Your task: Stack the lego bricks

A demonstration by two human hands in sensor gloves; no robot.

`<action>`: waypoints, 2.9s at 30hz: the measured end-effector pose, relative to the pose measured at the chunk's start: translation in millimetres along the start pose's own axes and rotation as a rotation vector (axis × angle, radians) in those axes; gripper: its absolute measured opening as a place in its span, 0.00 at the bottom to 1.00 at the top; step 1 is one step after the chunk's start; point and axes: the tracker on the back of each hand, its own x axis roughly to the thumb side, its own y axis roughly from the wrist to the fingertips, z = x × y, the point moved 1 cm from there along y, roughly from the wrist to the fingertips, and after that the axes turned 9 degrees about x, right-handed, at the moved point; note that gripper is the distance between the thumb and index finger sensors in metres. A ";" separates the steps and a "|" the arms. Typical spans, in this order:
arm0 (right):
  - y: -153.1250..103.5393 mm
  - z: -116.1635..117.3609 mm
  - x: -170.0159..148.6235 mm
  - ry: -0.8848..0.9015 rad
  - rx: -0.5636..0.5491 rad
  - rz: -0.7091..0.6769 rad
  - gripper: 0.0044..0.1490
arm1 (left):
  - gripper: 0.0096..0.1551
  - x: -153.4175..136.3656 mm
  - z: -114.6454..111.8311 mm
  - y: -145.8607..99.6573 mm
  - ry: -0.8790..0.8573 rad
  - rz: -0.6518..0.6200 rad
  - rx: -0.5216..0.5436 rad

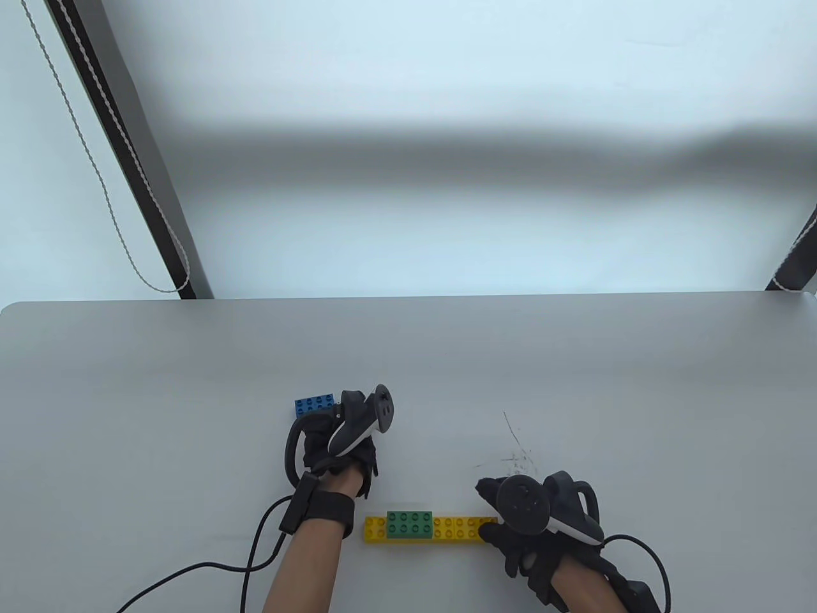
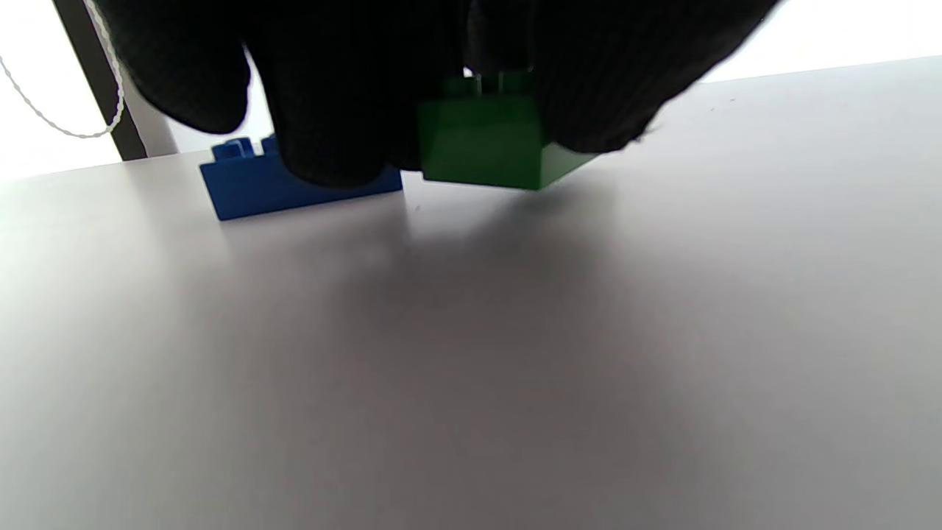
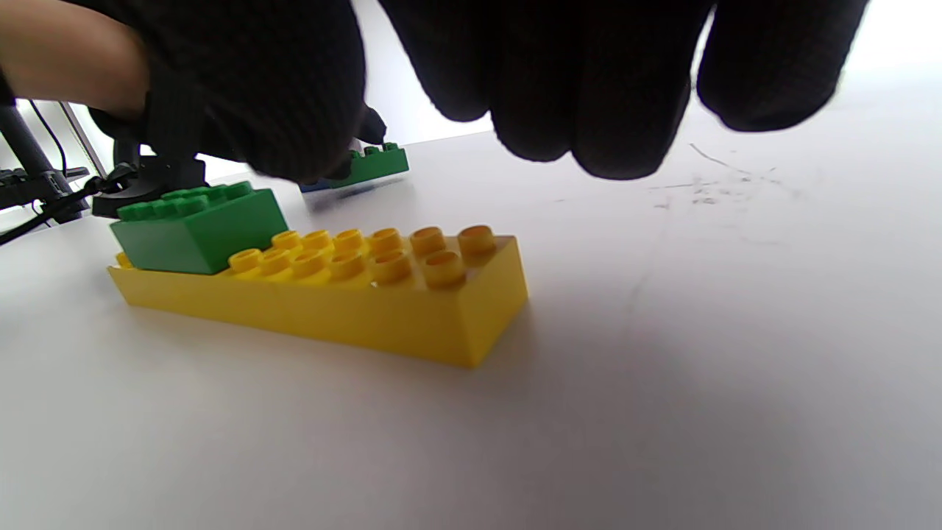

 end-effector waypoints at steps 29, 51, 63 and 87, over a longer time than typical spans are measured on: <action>-11.3 -6.2 28.9 -0.009 -0.211 -0.100 0.48 | 0.34 9.0 43.0 -114.4 -0.218 -0.389 0.255; -8.3 4.0 51.0 0.028 -0.304 -0.138 0.50 | 0.34 39.9 50.5 -163.5 -0.286 -0.607 0.323; -9.2 0.3 45.4 0.020 -0.295 -0.147 0.46 | 0.34 43.1 47.4 -164.7 -0.309 -0.627 0.313; 6.4 17.7 17.8 0.004 -0.133 -0.092 0.43 | 0.34 18.5 14.4 -135.3 -0.303 -0.502 0.030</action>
